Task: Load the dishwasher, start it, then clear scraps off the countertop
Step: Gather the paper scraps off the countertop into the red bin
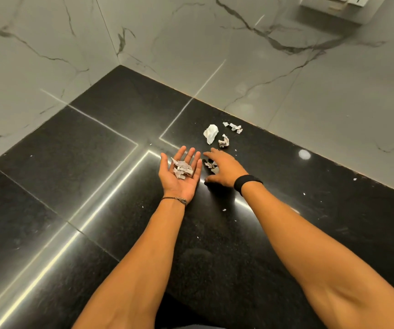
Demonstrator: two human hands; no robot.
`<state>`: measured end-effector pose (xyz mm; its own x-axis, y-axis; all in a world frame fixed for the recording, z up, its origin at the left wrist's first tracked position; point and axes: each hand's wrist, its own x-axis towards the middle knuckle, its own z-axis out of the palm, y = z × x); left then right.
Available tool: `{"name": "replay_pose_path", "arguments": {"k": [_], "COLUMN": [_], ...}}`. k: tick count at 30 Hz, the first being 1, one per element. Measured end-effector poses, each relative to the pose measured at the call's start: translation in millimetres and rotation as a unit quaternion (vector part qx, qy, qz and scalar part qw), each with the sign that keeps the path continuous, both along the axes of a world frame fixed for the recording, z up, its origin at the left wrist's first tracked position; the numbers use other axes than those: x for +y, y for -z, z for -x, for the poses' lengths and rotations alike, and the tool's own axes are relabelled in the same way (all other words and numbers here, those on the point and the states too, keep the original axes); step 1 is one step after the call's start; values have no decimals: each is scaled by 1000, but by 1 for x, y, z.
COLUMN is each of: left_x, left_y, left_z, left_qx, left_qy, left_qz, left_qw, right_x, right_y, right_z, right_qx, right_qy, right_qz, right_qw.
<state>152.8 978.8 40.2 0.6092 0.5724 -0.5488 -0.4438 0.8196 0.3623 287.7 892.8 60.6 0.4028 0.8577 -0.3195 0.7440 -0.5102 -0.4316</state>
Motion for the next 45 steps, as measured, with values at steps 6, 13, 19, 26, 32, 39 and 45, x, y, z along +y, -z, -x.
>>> {"name": "replay_pose_path", "arguments": {"k": [6, 13, 19, 26, 32, 39, 45], "left_x": [2, -13, -22, -41, -45, -40, -26], "left_y": [2, 0, -3, -7, -6, -6, -4], "left_z": [-5, -9, -13, -24, -24, -25, -21], "left_qx": [6, 0, -13, -36, -102, -122, -98], "left_qy": [-3, 4, 6, 27, 34, 35, 23], "left_qz": [-9, 7, 18, 38, 44, 64, 74], "left_qw": [1000, 1000, 1000, 998, 993, 990, 992], "right_x": [-13, -44, -44, -28, -32, -25, -16], "right_y": [14, 14, -11, -40, -34, -34, -20], "right_z": [5, 11, 16, 56, 63, 45, -4], "right_qx": [-125, -130, 61, 163, 62, 153, 112], "right_qy": [-83, -9, 209, 153, 118, 221, 261], "right_qz": [-54, -70, -283, -386, -329, -365, -344], "right_qw": [987, 989, 934, 895, 935, 891, 895]}}
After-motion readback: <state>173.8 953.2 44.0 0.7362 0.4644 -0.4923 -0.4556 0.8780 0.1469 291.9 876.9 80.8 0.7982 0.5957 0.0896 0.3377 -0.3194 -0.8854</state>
